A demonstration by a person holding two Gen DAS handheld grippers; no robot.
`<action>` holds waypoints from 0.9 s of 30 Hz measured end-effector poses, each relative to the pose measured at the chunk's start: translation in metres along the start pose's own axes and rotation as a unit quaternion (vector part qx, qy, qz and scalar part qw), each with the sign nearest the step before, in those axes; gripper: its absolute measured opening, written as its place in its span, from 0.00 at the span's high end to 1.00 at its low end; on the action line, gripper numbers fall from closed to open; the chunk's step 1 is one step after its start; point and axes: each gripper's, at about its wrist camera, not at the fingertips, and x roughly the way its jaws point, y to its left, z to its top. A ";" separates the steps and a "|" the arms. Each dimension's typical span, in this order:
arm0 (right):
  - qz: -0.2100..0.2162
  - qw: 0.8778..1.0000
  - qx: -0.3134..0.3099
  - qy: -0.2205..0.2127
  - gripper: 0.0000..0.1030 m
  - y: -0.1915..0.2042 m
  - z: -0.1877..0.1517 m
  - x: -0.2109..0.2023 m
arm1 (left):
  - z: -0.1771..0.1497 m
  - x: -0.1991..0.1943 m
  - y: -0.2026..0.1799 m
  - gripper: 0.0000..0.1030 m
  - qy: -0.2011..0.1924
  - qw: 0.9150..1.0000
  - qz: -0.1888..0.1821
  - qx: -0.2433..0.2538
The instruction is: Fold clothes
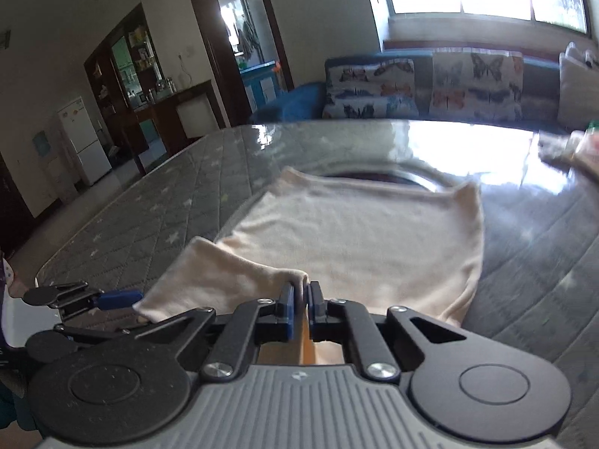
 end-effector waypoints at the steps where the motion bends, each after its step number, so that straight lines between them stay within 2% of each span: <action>1: -0.004 1.000 -0.007 -0.007 0.94 0.001 0.005 -0.007 | 0.000 0.000 0.000 0.42 0.000 1.000 0.001 0.001; 7: -0.037 0.999 -0.028 -0.026 0.94 -0.002 0.028 -0.038 | 0.000 -0.001 -0.008 0.42 -0.008 1.000 0.013 0.027; 12: -0.059 0.998 -0.013 -0.010 0.94 -0.014 0.019 -0.034 | -0.001 -0.002 -0.009 0.57 -0.012 0.999 0.024 0.036; 16: -0.074 0.997 -0.002 0.008 0.94 -0.023 0.006 -0.022 | -0.003 -0.004 -0.005 0.57 -0.011 0.999 0.026 0.038; 21: -0.091 0.995 0.008 0.037 0.91 -0.035 -0.012 0.001 | -0.005 -0.011 -0.001 0.53 -0.007 0.999 0.010 0.049; 27: -0.101 0.995 0.004 0.022 0.83 -0.036 -0.013 -0.006 | 0.001 -0.027 0.013 0.51 -0.008 0.999 -0.004 0.053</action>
